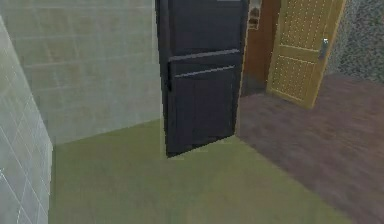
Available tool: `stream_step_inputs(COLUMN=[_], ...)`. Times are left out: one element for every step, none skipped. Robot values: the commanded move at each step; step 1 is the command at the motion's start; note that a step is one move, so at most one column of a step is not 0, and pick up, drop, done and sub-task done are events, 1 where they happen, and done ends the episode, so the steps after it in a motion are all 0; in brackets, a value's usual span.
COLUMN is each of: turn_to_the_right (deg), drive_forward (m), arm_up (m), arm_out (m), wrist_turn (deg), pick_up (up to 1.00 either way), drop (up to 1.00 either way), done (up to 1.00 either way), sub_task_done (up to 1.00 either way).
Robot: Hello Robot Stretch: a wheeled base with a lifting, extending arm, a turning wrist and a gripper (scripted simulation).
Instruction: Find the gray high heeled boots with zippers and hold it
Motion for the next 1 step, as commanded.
stream_step_inputs(turn_to_the_right=[21.0], drive_forward=[0.0], arm_up=[0.0], arm_out=[0.0], wrist_turn=[0.0], pick_up=[0.0], drop=[0.0], done=[0.0], sub_task_done=[0.0])
